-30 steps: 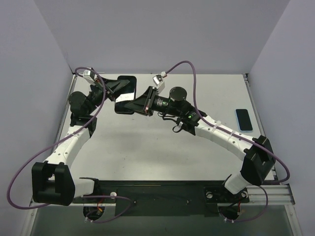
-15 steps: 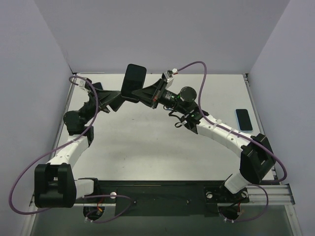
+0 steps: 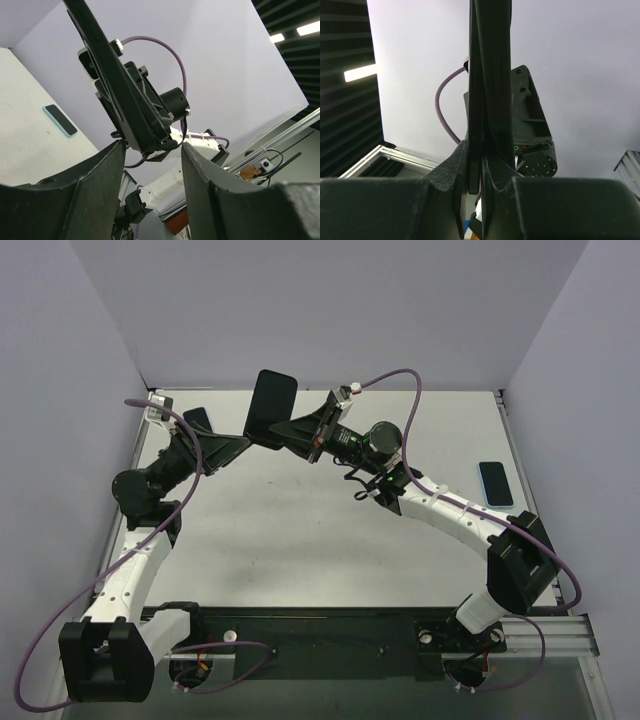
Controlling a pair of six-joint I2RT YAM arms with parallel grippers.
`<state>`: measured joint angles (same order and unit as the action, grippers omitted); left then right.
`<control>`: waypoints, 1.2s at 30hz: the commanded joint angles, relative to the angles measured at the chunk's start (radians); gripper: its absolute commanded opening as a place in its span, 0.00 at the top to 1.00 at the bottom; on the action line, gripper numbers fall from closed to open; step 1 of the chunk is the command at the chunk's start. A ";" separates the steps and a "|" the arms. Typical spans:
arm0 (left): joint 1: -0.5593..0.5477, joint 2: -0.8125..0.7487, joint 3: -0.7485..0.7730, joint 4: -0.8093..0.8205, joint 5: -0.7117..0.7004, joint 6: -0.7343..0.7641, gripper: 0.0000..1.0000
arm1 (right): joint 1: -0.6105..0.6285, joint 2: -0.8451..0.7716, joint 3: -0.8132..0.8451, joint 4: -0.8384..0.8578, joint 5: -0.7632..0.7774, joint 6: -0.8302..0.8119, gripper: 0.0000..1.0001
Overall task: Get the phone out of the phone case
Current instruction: Remove the phone case from the phone.
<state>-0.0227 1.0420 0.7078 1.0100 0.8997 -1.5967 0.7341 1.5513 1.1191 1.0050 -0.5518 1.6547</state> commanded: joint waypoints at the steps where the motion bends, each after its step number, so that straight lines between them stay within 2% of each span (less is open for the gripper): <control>1: 0.003 -0.010 0.033 -0.045 0.022 0.081 0.40 | -0.007 -0.022 0.012 0.239 -0.008 0.057 1.00; 4: 0.003 0.000 0.039 -0.040 0.021 0.078 0.40 | -0.009 -0.013 0.008 0.276 -0.010 0.082 1.00; 10: 0.001 0.015 0.059 -0.044 0.002 0.066 0.45 | -0.007 -0.022 -0.001 0.282 -0.020 0.082 1.00; 15: -0.022 0.009 0.076 -0.016 0.013 0.064 0.30 | -0.009 -0.033 -0.016 0.239 -0.016 0.047 1.00; 18: -0.028 -0.010 0.078 -0.059 0.015 0.092 0.27 | -0.006 -0.027 -0.013 0.239 -0.016 0.045 1.00; 22: -0.028 -0.022 0.084 -0.131 0.005 0.138 0.37 | 0.001 -0.030 -0.008 0.253 -0.017 0.053 1.00; 25: -0.028 -0.013 0.081 -0.128 0.001 0.141 0.45 | 0.001 -0.039 -0.015 0.264 -0.014 0.062 1.00; 29: -0.025 -0.008 0.088 -0.151 0.004 0.164 0.45 | 0.005 -0.051 -0.018 0.256 -0.014 0.056 1.00; 36: -0.025 -0.023 0.130 -0.350 -0.041 0.270 0.43 | 0.027 -0.057 -0.021 0.239 -0.019 0.036 1.00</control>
<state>-0.0467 1.0393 0.7738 0.7654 0.9031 -1.4109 0.7364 1.5517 1.0798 1.0954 -0.5491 1.7203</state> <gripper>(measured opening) 0.565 0.065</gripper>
